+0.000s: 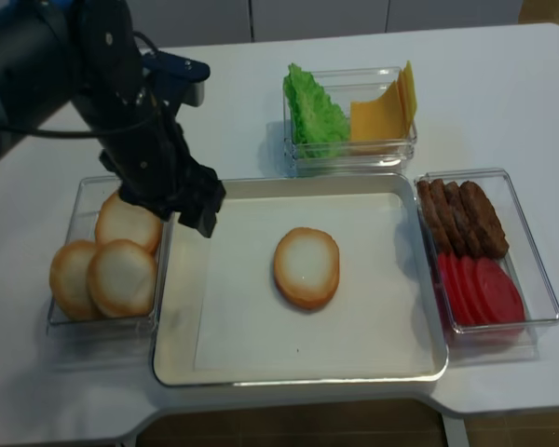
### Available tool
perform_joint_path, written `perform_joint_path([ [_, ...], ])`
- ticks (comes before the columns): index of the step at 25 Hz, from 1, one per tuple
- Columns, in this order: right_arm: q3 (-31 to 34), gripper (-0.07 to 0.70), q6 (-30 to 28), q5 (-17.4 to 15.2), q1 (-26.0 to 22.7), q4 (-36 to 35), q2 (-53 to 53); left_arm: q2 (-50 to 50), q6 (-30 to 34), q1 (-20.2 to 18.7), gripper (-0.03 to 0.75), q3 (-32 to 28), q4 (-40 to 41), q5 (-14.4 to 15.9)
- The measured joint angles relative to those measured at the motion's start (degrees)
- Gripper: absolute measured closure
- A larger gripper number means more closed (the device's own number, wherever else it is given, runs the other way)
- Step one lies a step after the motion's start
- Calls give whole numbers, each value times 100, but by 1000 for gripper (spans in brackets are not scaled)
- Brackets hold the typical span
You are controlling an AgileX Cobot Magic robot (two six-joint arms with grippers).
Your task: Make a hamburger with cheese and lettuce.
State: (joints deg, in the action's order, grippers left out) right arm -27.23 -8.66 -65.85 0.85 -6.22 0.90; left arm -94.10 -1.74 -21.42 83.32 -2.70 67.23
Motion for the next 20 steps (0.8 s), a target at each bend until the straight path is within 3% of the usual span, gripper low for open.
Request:
perform_joint_path([
  [9,0,180,0,0,0,0,0,512,-32,80,220,9,351,342],
  [20,0,180,31,0,0,0,0,1623,58,1535,222,-80,419,384],
])
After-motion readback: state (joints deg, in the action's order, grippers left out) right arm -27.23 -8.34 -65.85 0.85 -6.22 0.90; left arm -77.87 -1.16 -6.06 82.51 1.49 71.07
